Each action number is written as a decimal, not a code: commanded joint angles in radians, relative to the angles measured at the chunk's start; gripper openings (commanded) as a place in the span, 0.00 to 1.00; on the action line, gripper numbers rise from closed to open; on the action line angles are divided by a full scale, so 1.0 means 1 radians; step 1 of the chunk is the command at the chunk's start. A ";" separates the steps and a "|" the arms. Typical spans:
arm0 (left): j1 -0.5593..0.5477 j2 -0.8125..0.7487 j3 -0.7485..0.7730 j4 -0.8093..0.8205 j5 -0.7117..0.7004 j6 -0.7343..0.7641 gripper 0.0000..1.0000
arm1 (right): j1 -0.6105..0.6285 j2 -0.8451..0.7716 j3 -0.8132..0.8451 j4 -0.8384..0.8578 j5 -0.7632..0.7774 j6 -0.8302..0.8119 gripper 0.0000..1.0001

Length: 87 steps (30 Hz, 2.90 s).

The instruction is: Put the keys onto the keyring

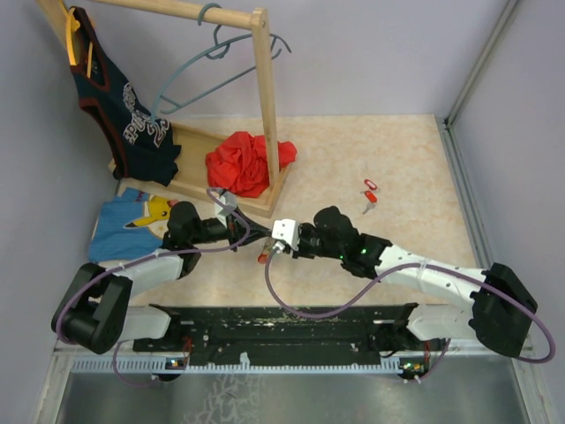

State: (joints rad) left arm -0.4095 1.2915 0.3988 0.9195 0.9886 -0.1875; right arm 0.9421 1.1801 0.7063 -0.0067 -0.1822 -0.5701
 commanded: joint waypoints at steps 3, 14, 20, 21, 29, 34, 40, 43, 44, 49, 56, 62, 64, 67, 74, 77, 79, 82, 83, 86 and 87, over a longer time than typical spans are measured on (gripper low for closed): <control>0.003 -0.026 -0.005 0.027 0.021 0.024 0.01 | -0.047 -0.026 0.012 0.113 -0.128 0.050 0.30; 0.004 -0.028 -0.005 0.019 -0.017 0.017 0.01 | -0.047 -0.031 0.006 0.227 -0.166 0.158 0.42; 0.004 -0.037 -0.011 0.018 -0.043 0.015 0.01 | -0.048 -0.007 0.016 0.255 -0.118 0.226 0.43; 0.003 -0.037 -0.012 0.018 -0.046 0.016 0.01 | -0.048 0.000 0.018 0.255 -0.114 0.230 0.43; 0.004 -0.035 -0.012 0.020 -0.050 0.013 0.01 | -0.047 0.047 0.037 0.280 -0.103 0.254 0.43; 0.003 -0.036 -0.011 0.020 -0.050 0.013 0.01 | -0.047 0.069 0.039 0.297 -0.087 0.261 0.43; 0.004 -0.033 -0.010 0.021 -0.043 0.013 0.01 | -0.046 0.070 0.027 0.321 -0.053 0.259 0.41; 0.004 -0.033 -0.010 0.024 -0.034 0.011 0.01 | -0.047 0.072 0.025 0.328 -0.042 0.261 0.38; 0.004 -0.033 -0.009 0.023 -0.033 0.011 0.01 | -0.047 0.072 0.025 0.328 -0.035 0.261 0.37; 0.003 -0.035 -0.011 0.023 -0.033 0.011 0.01 | -0.047 0.073 0.025 0.315 -0.021 0.254 0.30; 0.004 -0.034 -0.009 0.028 -0.023 0.005 0.01 | -0.045 0.081 0.030 0.299 -0.033 0.236 0.23; 0.003 -0.037 -0.010 0.028 -0.015 0.002 0.01 | -0.047 0.089 0.036 0.289 -0.020 0.214 0.15; 0.003 -0.037 -0.010 0.028 -0.016 0.002 0.01 | -0.046 0.090 0.038 0.287 -0.015 0.205 0.12; 0.004 -0.037 -0.008 0.030 -0.016 -0.003 0.01 | -0.046 0.096 0.048 0.268 -0.026 0.185 0.06; 0.004 -0.037 -0.019 0.068 -0.040 -0.039 0.01 | -0.030 0.097 0.047 0.238 -0.070 0.119 0.00; 0.004 -0.029 -0.024 0.101 -0.047 -0.063 0.01 | -0.013 0.103 0.045 0.234 -0.061 0.100 0.00; 0.003 -0.023 -0.030 0.130 -0.049 -0.078 0.01 | -0.002 0.109 0.045 0.234 -0.054 0.091 0.00; 0.004 -0.022 -0.037 0.149 -0.058 -0.087 0.01 | 0.011 0.121 0.045 0.232 -0.031 0.082 0.00; 0.004 -0.022 -0.039 0.153 -0.062 -0.090 0.01 | 0.015 0.127 0.045 0.230 -0.023 0.078 0.00; 0.004 -0.025 -0.049 0.177 -0.081 -0.100 0.01 | 0.025 0.136 0.042 0.226 -0.005 0.065 0.00; 0.002 -0.025 -0.053 0.185 -0.086 -0.105 0.01 | 0.027 0.139 0.041 0.225 -0.005 0.062 0.00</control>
State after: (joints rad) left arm -0.4076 1.2755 0.3538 0.9813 0.9245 -0.2592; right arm 0.9493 1.3041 0.7090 0.2207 -0.2066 -0.4820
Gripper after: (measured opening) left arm 0.015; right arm 0.017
